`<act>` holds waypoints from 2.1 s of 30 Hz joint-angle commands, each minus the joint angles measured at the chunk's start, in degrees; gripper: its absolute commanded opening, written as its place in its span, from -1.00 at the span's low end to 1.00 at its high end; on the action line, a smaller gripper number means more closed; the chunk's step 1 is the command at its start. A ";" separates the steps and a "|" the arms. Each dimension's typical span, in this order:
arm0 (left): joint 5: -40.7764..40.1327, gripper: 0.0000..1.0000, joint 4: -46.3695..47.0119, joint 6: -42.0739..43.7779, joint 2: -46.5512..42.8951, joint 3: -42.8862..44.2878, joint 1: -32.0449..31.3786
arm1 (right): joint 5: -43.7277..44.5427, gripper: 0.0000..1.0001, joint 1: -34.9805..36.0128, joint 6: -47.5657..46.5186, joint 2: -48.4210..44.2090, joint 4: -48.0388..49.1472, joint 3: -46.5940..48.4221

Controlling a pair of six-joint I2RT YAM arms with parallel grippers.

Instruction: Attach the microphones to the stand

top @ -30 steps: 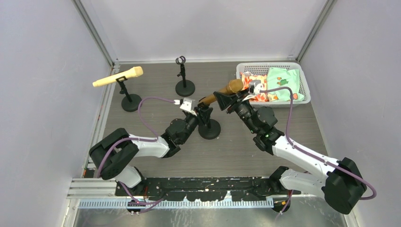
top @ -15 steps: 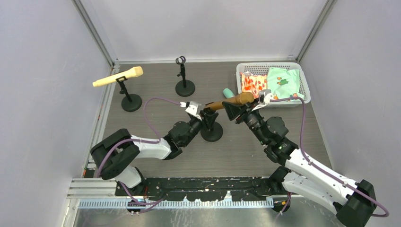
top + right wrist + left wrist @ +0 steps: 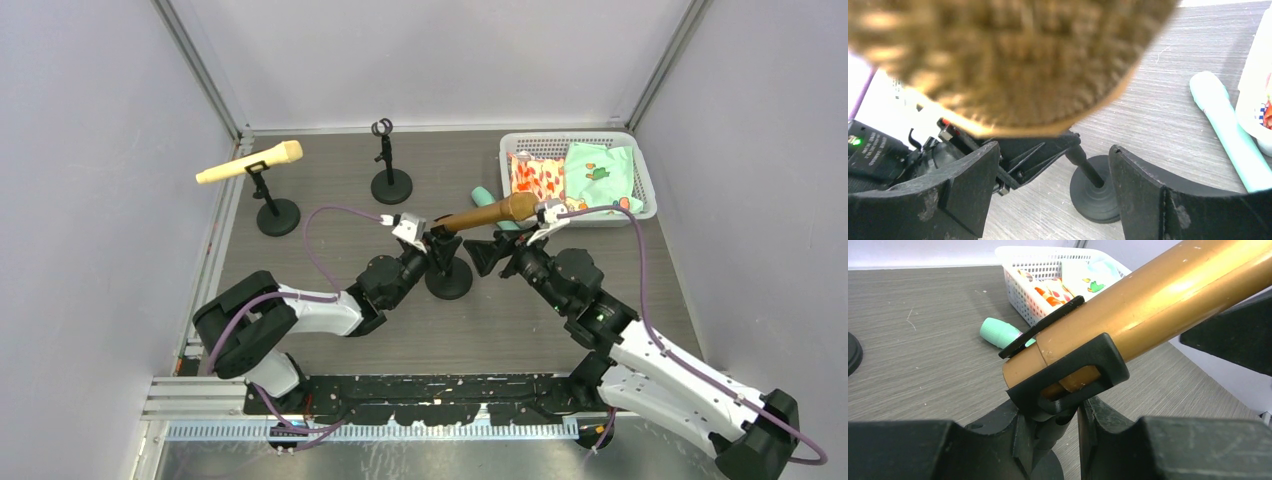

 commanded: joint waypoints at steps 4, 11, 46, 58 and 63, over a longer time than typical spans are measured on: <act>1.60 -0.99 -5.76 -2.67 2.06 -1.11 -0.94 | -2.37 0.69 0.41 0.74 -9.20 -9.79 4.39; 2.75 -1.00 -5.72 -2.26 2.34 -0.99 -0.94 | 0.04 0.74 0.34 0.37 -11.47 -31.68 15.35; 7.33 -0.99 -10.19 2.17 -1.85 -1.66 -0.94 | -33.46 0.77 -20.70 -5.74 19.20 -66.41 55.42; 8.11 -1.00 -10.83 2.08 -2.00 -1.35 -0.94 | -34.52 0.34 -20.88 -8.17 22.31 -68.72 55.74; 8.55 -0.99 -11.33 2.38 -2.17 -1.33 -1.01 | -35.62 0.24 -20.97 -9.72 24.39 -70.14 56.36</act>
